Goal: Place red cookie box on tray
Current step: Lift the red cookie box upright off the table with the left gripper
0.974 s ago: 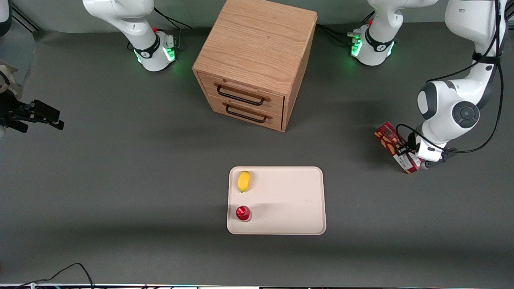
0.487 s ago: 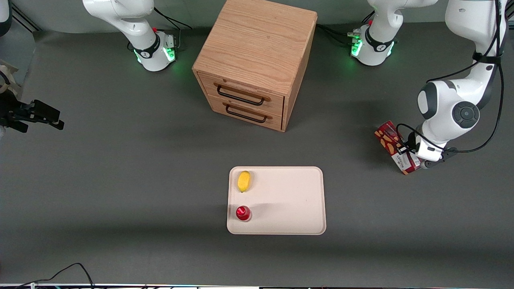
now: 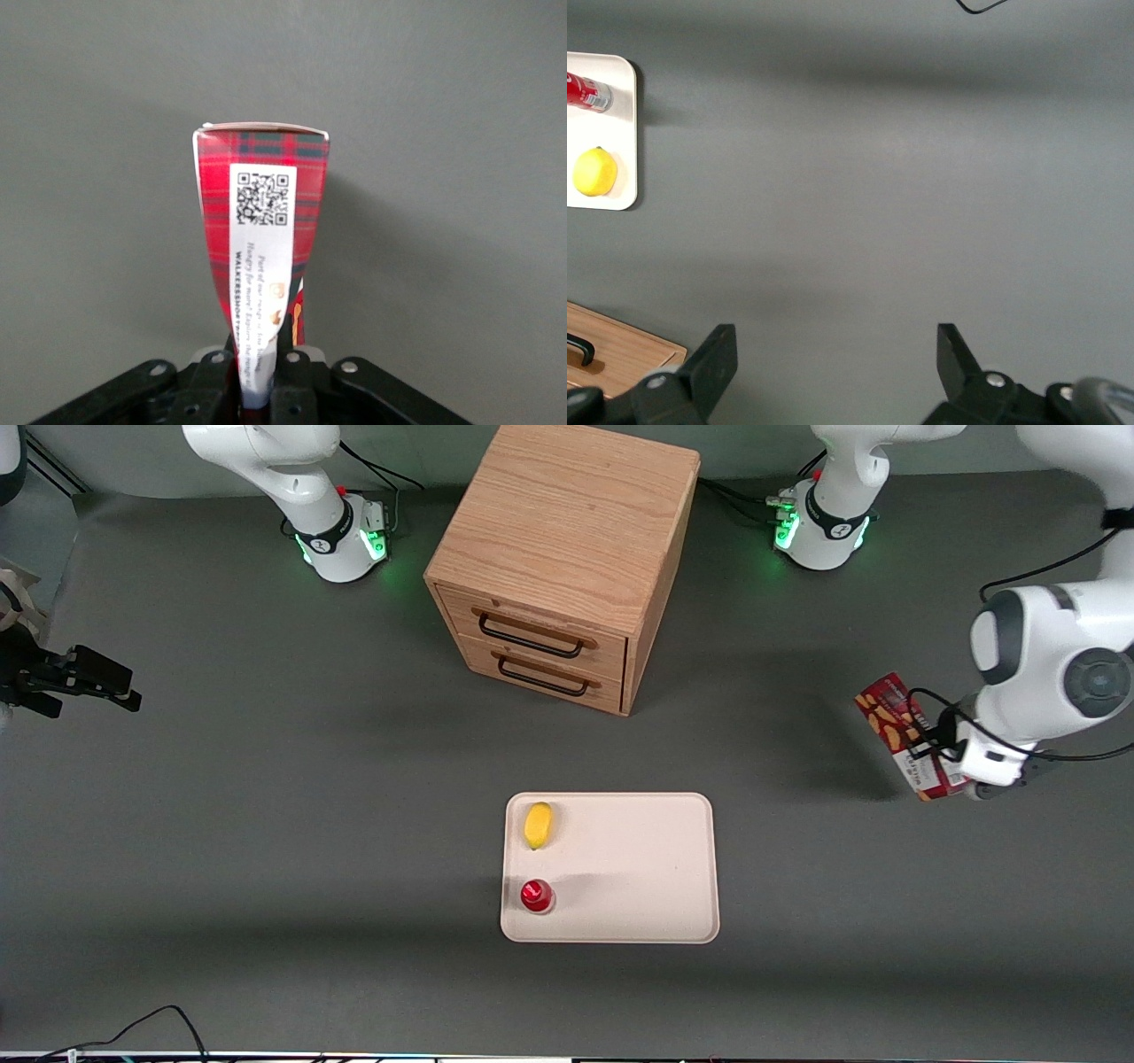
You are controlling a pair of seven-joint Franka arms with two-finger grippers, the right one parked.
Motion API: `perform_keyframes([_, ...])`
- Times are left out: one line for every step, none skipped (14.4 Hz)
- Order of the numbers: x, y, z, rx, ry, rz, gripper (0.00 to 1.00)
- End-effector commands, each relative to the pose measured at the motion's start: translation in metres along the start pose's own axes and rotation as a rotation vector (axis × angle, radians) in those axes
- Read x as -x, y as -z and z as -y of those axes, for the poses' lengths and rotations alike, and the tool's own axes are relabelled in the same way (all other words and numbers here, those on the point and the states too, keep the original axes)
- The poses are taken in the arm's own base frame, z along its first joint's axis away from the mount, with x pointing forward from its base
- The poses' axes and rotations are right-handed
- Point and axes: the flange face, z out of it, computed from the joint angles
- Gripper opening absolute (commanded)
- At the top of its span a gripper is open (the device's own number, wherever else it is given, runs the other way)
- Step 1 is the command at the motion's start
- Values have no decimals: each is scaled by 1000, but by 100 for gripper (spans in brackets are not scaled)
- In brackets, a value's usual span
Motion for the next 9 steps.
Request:
perform_keyframes([-10,63,-1,-18,-9,-3,0])
perform_keyframes([-12,81,0,-19,-22,-2,0])
perform_keyframes([-14,100,1,-17,-28,-7,0])
perform_keyframes([-15,120,2,-15,-29,-13,0])
perform_keyframes([-15,142,3,-12,-36,-23,0])
perform_keyframes([-14,161,5,-9,-44,-27,0])
perform_keyframes([-12,179,8,-8,-52,-29,0])
perform_keyframes([-10,195,10,-5,-55,-38,0])
perform_keyframes([-8,213,11,1,-54,-52,0])
